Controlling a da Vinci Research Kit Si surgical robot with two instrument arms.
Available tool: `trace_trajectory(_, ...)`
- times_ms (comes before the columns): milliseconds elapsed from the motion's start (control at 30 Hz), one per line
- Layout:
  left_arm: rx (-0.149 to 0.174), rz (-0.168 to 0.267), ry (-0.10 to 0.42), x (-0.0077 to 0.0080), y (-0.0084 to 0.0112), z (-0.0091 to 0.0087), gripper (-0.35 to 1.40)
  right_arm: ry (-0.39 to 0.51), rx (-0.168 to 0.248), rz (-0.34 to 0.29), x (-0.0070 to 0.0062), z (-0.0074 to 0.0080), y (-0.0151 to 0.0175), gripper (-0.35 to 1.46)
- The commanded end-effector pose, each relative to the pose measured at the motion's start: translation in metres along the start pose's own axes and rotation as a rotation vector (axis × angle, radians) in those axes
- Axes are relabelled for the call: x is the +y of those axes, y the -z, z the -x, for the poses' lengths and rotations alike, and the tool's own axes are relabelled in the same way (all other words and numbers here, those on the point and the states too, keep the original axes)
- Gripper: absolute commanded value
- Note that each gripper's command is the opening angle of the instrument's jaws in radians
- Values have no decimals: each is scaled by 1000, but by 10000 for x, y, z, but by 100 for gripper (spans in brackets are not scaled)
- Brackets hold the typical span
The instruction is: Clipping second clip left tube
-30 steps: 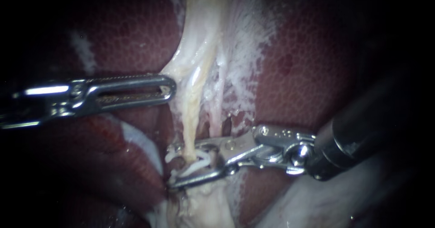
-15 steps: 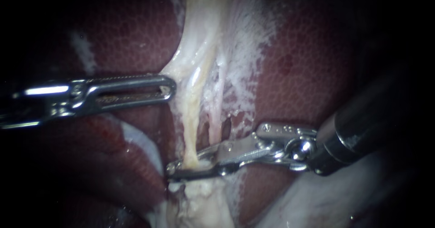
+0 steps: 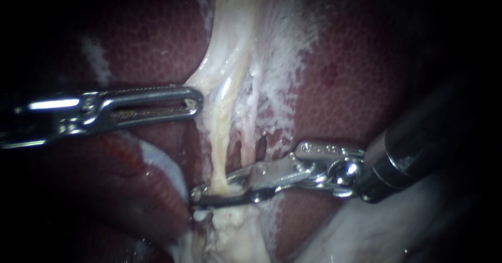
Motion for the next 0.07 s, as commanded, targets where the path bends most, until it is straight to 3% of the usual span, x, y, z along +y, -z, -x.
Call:
trace_trajectory(33, 0, 0, 0, 0, 0, 0, -35, 1, 0, 0, 0, 0, 0, -35)
trace_trajectory(67, 0, 0, 0, 0, 0, -1, -35, 1, 0, 0, -1, 0, 0, -35)
